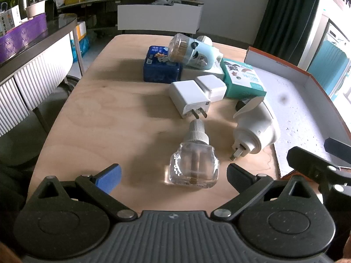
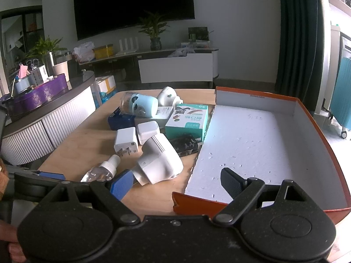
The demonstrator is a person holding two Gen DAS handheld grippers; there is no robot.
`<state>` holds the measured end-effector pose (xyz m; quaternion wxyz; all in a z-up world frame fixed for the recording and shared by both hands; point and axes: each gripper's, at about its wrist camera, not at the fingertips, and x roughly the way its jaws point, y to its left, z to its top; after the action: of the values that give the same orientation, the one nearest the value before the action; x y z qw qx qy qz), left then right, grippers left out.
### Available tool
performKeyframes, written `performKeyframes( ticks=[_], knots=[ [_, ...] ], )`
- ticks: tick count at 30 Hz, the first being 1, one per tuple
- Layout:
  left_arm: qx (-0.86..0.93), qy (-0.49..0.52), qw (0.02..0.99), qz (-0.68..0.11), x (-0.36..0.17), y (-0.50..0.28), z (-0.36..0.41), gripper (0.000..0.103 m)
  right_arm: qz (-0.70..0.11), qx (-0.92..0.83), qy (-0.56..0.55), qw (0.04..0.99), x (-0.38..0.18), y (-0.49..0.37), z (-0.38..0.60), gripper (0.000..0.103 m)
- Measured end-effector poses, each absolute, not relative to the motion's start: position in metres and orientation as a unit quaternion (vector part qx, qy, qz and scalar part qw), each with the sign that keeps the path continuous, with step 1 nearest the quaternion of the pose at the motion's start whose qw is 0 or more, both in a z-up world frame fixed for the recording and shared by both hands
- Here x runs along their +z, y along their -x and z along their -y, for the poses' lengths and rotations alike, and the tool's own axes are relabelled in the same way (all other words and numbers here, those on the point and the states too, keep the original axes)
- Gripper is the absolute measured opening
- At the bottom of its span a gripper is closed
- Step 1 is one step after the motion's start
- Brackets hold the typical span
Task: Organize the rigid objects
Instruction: 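Move both grippers toward the clear glass bottle and white plug unit, then grasp the clear glass bottle with left gripper while right grasps white plug unit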
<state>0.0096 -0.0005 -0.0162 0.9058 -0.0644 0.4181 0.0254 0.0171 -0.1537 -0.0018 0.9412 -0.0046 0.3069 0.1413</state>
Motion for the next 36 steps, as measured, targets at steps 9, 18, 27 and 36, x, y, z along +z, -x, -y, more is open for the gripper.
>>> performKeyframes(
  ticks=[9, 18, 27, 36],
  knots=[
    [0.025, 0.066, 0.905, -0.42, -0.018, -0.011, 0.0, 0.103, -0.31, 0.14, 0.001, 0.94, -0.004, -0.018, 0.153, 0.102],
    [0.021, 0.058, 0.906, -0.42, -0.022, -0.014, 0.001, 0.101, -0.315, 0.14, -0.002, 0.939, -0.005, -0.021, 0.153, 0.102],
    [0.003, 0.001, 0.925, -0.38, -0.024, -0.014, 0.007, 0.05, -0.341, 0.151, -0.016, 0.928, -0.012, -0.041, 0.139, 0.102],
    [0.018, 0.047, 0.932, -0.359, -0.017, -0.017, -0.018, 0.049, -0.414, 0.13, -0.068, 0.898, -0.028, -0.085, 0.123, 0.102]
  ],
)
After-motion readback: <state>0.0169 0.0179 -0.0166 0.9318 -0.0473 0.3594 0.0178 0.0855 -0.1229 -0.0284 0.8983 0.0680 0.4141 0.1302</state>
